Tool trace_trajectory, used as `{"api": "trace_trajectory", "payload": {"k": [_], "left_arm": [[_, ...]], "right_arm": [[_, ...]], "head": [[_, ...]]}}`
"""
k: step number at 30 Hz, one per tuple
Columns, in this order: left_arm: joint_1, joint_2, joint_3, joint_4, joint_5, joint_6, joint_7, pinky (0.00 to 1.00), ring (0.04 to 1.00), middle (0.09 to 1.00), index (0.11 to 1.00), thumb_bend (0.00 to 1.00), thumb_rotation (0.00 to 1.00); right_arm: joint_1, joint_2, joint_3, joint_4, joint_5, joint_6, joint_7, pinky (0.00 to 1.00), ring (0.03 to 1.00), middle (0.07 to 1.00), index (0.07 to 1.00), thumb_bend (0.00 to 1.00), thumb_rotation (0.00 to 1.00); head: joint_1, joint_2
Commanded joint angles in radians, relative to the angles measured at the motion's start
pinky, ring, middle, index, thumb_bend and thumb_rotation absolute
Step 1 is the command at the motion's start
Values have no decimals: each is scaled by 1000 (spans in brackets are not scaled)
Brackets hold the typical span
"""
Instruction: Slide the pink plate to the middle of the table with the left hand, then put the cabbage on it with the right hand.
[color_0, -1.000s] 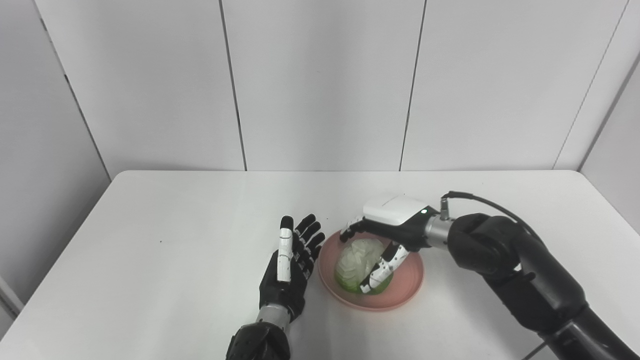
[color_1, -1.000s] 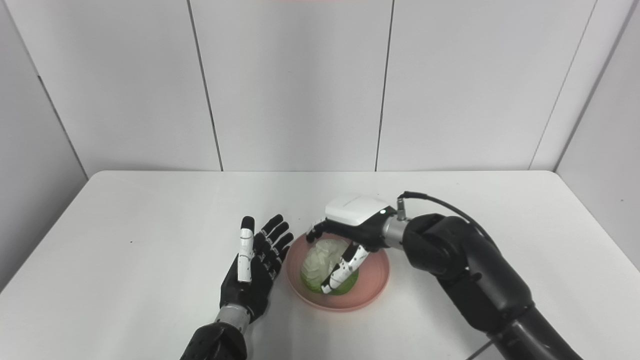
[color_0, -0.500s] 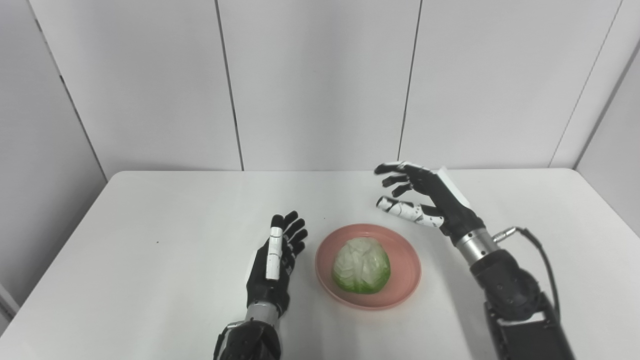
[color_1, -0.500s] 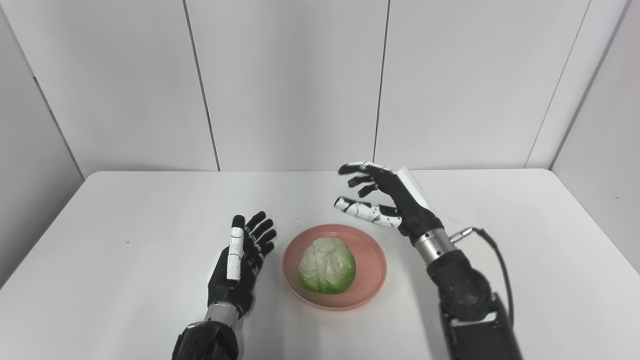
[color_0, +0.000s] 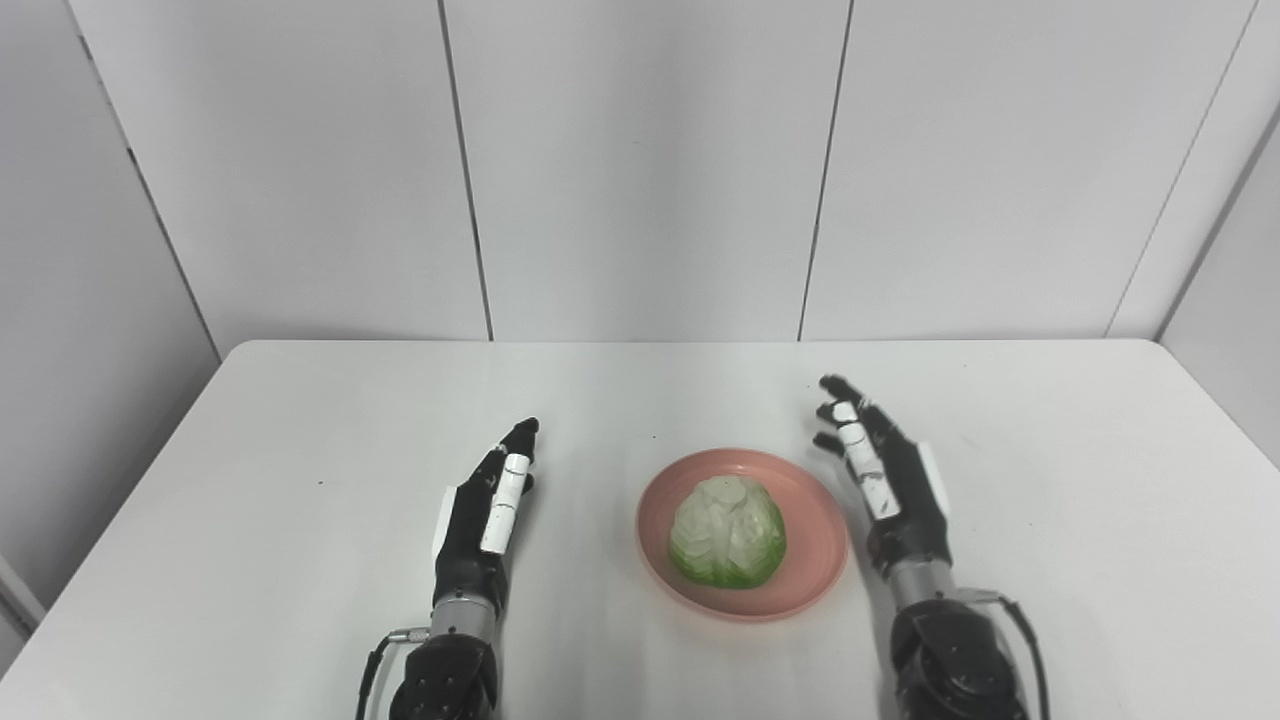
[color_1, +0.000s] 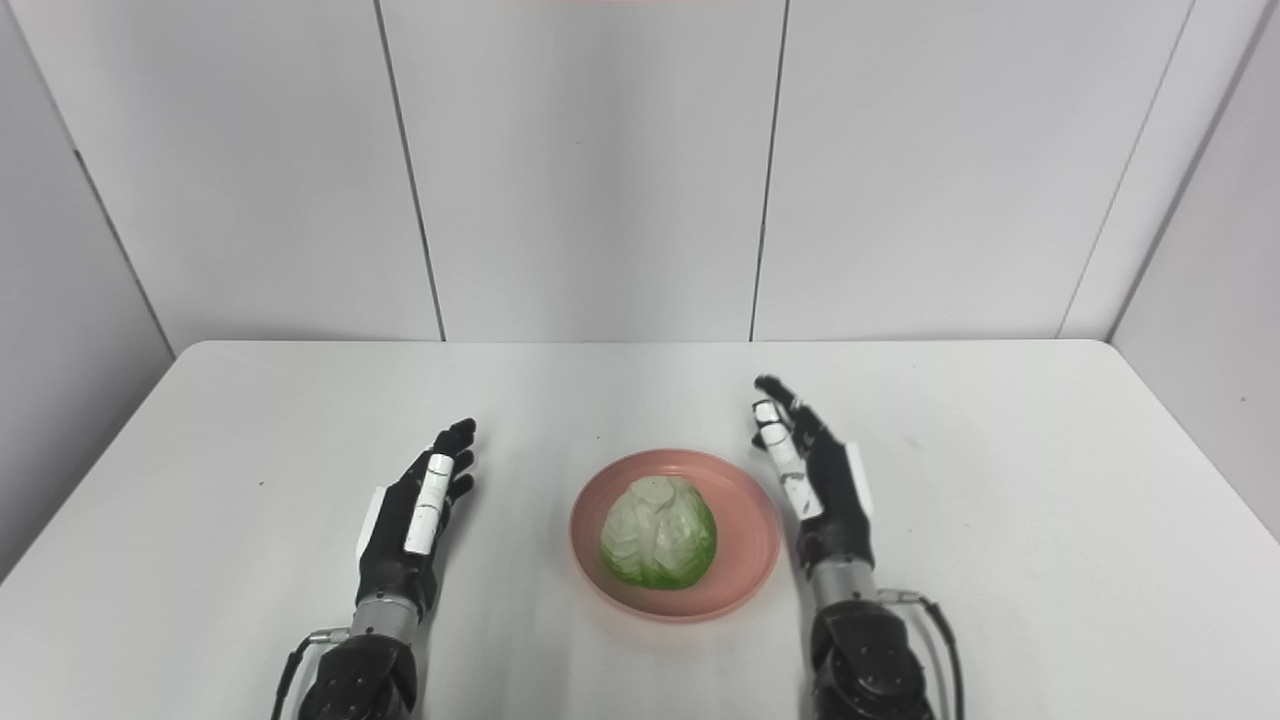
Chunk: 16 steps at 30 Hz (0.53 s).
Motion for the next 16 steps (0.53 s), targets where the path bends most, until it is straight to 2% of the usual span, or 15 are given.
{"api": "trace_trajectory", "payload": {"k": [1, 6, 7, 9, 10, 13, 16], "left_arm": [[-36, 1, 2, 3, -6, 6, -10, 1000, 938, 927, 848, 817, 928], [-49, 0, 5, 7, 11, 10, 12, 1000, 943, 929, 866, 817, 941], [-54, -1, 7, 9, 13, 12, 15, 1000, 944, 929, 867, 815, 942], [-61, 0, 8, 12, 15, 12, 15, 1000, 952, 935, 873, 820, 942], [-63, 0, 8, 14, 16, 11, 15, 1000, 957, 940, 880, 820, 939], [-68, -2, 13, 18, 4, 4, 6, 1000, 972, 952, 895, 829, 927], [-68, -22, 29, 9, -23, 17, 11, 1000, 964, 948, 901, 838, 925]], "right_arm": [[-22, 5, -2, -37, 29, 26, -8, 909, 893, 933, 795, 784, 881], [2, -23, 53, -63, -41, 60, -29, 990, 899, 907, 796, 755, 944], [5, -8, 35, -72, -5, 83, -33, 995, 901, 906, 797, 748, 948], [8, 19, -1, -87, 66, 134, -44, 973, 908, 918, 827, 753, 886], [9, 29, -16, -94, 91, 156, -49, 954, 913, 931, 867, 754, 885], [19, 28, -14, -100, 97, 159, -46, 954, 927, 954, 912, 733, 909], [34, 19, 2, -102, 82, 138, -46, 963, 936, 958, 928, 744, 890]], "head": [[-4, 4], [-1, 6], [0, 6], [-1, 5], [-1, 5], [3, 5], [6, 5]]}}
